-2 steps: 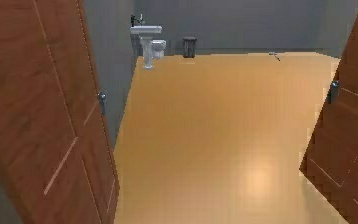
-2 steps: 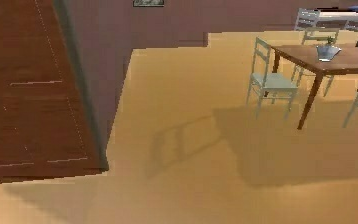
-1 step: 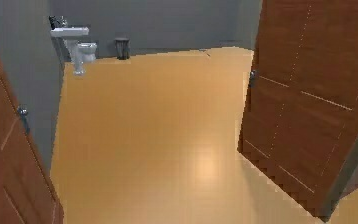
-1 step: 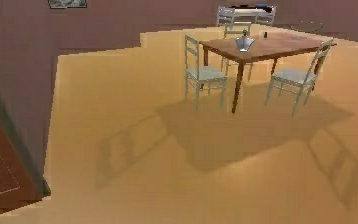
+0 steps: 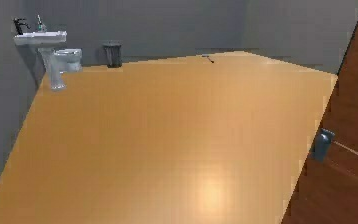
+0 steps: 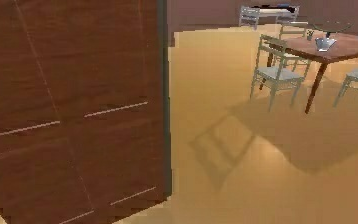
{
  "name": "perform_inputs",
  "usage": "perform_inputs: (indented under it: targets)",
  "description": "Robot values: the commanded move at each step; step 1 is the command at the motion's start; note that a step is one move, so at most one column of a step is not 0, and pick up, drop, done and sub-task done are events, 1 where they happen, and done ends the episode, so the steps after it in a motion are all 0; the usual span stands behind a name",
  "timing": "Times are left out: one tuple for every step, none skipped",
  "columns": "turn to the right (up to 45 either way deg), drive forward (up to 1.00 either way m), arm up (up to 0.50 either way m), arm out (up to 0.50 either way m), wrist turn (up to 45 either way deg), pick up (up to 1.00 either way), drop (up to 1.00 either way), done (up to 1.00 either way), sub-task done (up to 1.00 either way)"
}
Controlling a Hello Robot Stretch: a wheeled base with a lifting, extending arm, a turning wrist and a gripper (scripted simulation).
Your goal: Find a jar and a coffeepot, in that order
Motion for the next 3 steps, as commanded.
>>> perform_inputs:
  targets:
    - [0.0, 0.85, 0.00, 0.00, 0.0, 0.00, 0.00, 0.00, 0.00]
    - [21.0, 0.00, 0.00, 0.00, 0.0, 0.00, 0.00, 0.00, 0.00]
    - [0.0, 0.50, 0.00, 0.00, 0.0, 0.00, 0.00, 0.00, 0.00]
